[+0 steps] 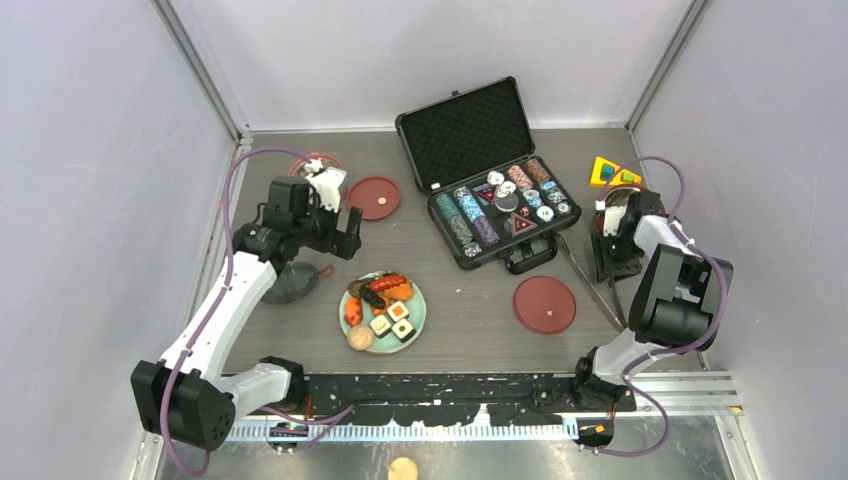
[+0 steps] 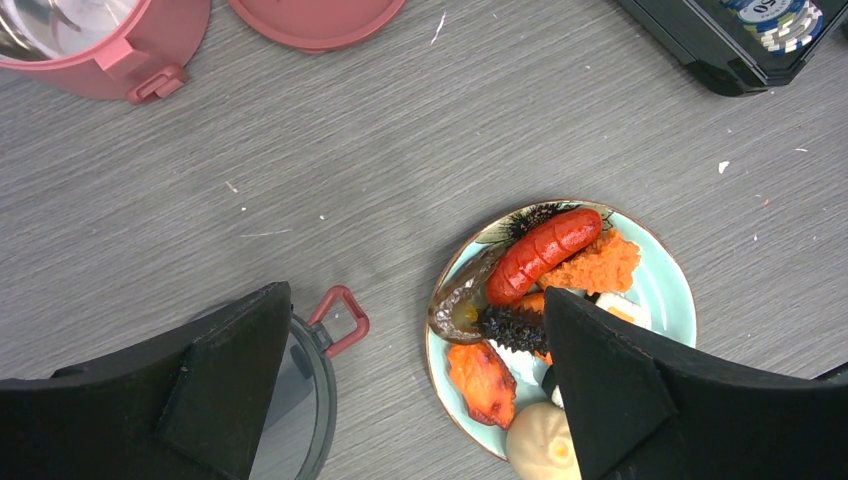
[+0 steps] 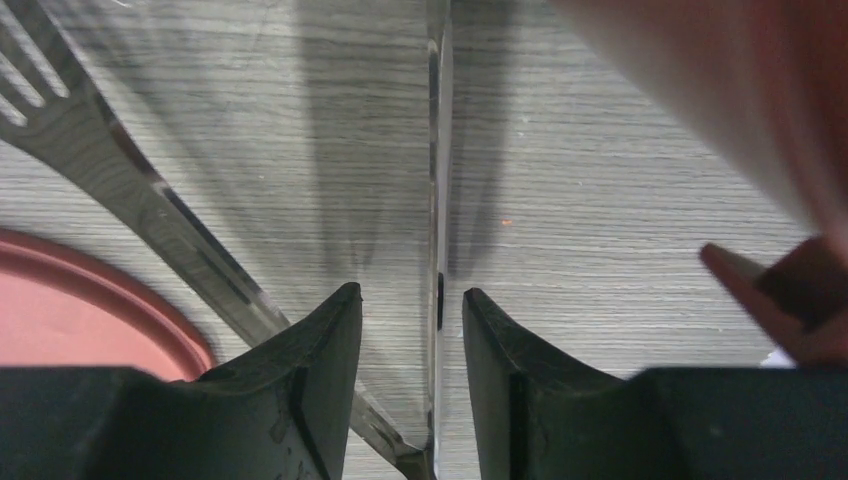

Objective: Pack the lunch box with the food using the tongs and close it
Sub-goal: Pick up the clamp at the center of the board.

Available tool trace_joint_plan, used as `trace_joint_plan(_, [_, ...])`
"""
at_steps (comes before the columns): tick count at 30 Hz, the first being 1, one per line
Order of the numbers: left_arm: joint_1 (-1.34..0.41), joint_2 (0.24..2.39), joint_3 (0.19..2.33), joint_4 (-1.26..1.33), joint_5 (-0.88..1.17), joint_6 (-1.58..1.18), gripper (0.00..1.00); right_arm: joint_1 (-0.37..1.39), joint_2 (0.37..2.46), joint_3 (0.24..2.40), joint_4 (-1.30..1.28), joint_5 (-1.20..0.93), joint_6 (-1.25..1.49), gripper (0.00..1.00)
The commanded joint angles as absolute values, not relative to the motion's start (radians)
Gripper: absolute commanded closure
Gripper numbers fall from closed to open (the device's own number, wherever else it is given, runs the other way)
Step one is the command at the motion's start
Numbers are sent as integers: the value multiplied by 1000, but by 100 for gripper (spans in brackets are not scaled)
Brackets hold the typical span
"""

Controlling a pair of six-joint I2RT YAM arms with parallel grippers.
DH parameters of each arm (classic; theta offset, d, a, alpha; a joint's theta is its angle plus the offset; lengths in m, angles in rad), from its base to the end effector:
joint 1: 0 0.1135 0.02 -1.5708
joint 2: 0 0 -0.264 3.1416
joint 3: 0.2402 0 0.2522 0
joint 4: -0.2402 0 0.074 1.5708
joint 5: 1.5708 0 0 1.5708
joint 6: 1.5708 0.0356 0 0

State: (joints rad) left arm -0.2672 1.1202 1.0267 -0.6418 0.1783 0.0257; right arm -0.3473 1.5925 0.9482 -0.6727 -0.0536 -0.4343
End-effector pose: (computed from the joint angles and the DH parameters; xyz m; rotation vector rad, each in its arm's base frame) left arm 0.2254 -0.0682 0.3149 0.4282 2.2742 -0.3288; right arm 0.2687 -0.0953 0.1722 -0.1353 2.8827 -0.0687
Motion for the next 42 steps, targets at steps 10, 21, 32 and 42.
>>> trace_joint_plan(10, [-267, 1111, 1066, -644, 193, 31, 0, -367, 1508, 921, -673, -29, -435, 99])
trace_joint_plan(21, [-267, 1100, 1124, -682, 279, 7, 0, -391, 1314, 1088, -927, -182, -404, 100])
trace_joint_plan(32, [-266, 1088, 1226, -671, 545, -50, 0, -170, 1287, 1425, -1027, -506, -184, 100])
trace_joint_plan(42, [-266, 1133, 1282, -429, 999, -317, 0, 180, 1393, 1634, -817, -623, 120, 100])
